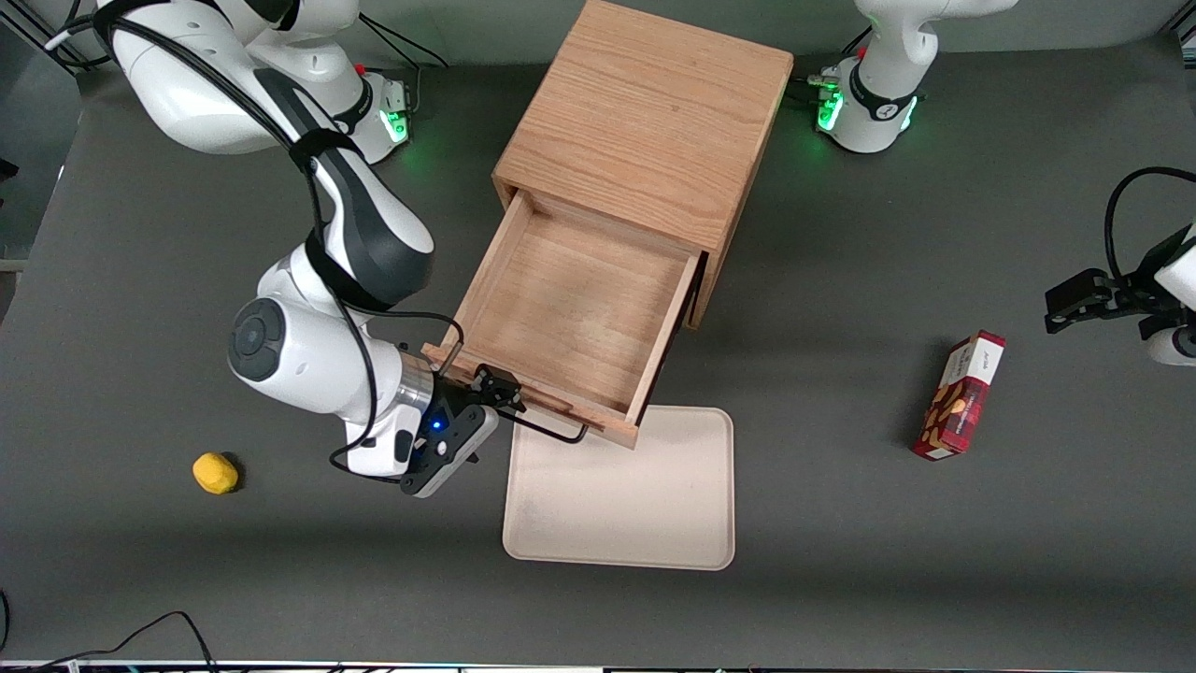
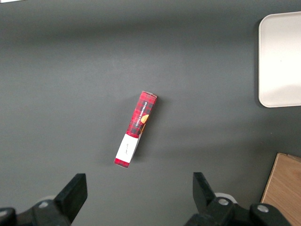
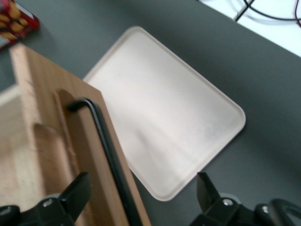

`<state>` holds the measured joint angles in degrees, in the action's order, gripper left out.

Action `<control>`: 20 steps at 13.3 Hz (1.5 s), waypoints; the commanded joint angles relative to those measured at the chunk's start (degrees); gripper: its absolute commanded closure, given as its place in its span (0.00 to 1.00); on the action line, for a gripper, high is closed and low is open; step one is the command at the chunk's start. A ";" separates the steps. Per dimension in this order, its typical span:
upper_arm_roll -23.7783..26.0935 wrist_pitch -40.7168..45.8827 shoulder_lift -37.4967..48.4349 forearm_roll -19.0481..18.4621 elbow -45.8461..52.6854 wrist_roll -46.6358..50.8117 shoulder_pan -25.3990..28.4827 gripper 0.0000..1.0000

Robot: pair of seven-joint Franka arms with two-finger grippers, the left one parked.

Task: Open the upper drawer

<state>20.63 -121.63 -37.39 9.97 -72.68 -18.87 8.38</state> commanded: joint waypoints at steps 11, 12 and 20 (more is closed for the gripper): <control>-8.93 24.58 28.58 -6.07 -12.03 14.98 -10.48 0.00; -9.98 27.39 30.95 -6.71 -13.26 16.74 -11.36 0.00; -14.56 28.29 40.91 -9.16 -25.32 21.58 -13.39 0.00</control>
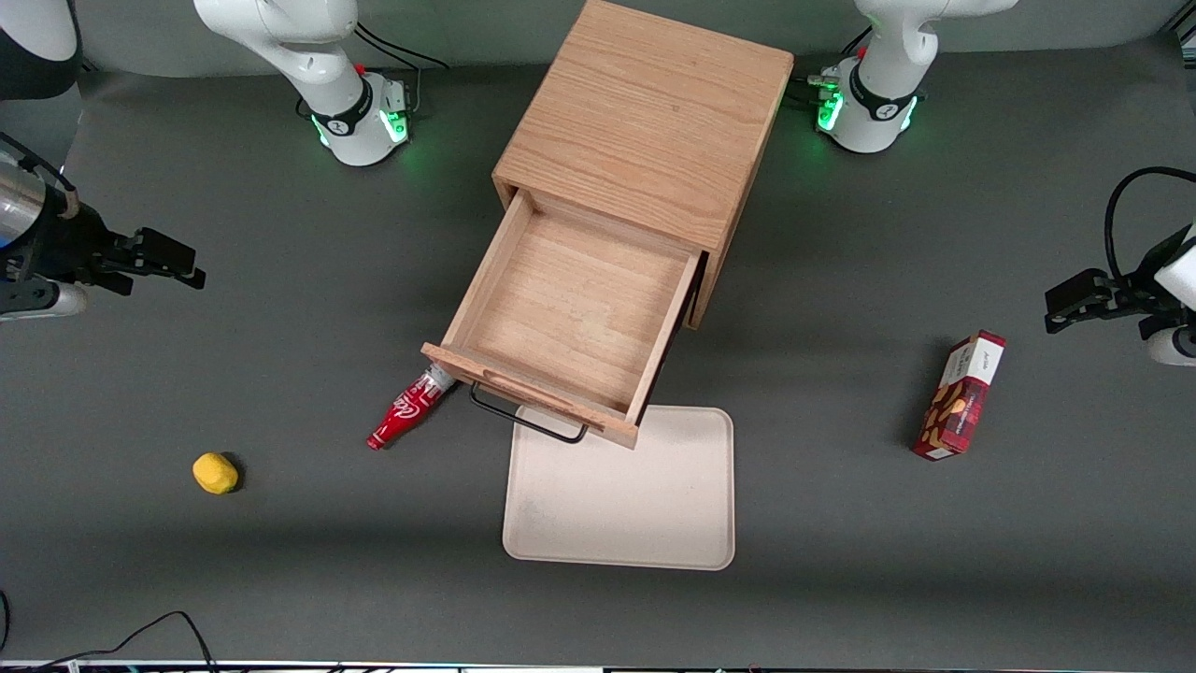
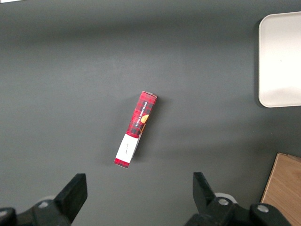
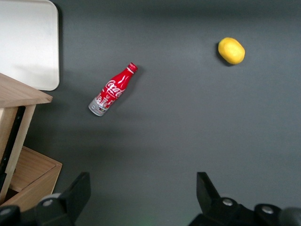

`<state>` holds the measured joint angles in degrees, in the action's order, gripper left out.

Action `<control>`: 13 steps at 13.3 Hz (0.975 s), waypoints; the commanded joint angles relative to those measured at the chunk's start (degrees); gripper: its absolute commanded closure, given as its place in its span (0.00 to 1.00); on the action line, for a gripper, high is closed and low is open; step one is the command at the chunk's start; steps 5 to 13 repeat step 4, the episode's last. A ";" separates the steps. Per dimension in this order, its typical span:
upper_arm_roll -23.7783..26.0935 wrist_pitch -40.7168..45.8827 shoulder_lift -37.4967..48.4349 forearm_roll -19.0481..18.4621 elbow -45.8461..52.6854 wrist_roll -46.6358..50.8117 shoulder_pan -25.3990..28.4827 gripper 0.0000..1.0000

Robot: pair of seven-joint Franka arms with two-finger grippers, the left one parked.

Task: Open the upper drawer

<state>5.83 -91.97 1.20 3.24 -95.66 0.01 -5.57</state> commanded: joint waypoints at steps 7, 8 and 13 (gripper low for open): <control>1.03 -2.25 2.32 -4.56 -1.64 6.04 1.09 0.00; 1.03 -2.25 2.32 -4.56 -1.64 6.04 1.09 0.00; 1.03 -2.25 2.32 -4.56 -1.64 6.04 1.09 0.00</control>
